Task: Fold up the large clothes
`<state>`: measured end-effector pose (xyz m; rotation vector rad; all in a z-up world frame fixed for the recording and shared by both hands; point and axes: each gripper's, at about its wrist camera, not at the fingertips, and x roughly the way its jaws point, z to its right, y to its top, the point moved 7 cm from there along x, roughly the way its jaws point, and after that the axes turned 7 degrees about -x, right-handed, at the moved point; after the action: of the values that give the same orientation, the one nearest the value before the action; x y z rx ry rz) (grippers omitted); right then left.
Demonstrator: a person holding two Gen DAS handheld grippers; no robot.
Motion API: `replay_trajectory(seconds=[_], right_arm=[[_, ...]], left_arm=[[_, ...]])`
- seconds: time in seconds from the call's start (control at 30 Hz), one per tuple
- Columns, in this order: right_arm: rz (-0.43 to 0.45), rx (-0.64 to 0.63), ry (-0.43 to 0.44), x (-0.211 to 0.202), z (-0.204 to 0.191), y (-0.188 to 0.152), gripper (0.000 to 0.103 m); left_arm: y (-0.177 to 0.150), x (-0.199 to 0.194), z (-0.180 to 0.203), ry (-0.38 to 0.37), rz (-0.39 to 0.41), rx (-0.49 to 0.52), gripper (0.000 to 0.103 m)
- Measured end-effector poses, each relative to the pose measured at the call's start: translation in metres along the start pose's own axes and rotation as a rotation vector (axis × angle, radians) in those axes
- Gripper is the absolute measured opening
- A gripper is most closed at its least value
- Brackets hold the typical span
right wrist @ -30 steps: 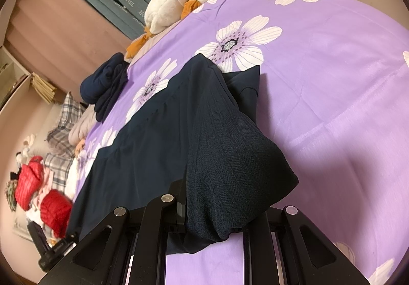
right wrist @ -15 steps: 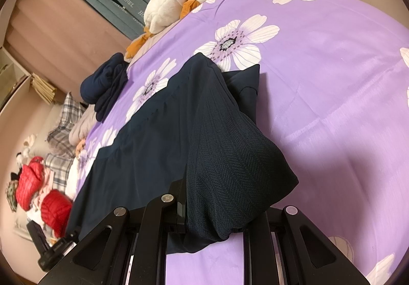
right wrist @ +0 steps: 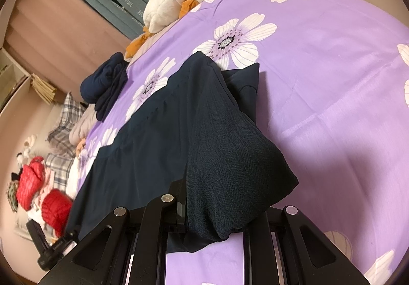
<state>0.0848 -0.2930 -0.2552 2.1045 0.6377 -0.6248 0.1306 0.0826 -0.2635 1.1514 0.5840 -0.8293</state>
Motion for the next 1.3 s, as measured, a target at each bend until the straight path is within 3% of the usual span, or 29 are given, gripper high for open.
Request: replay_trajectory(seconds=[1.3], right_arm=[[-0.002,0.003,0.001,-0.0006,0.0018,-0.0008,0.018]], left_arm=[[-0.001,-0.0015,-0.0011,0.0,0.002,0.016,0.024]])
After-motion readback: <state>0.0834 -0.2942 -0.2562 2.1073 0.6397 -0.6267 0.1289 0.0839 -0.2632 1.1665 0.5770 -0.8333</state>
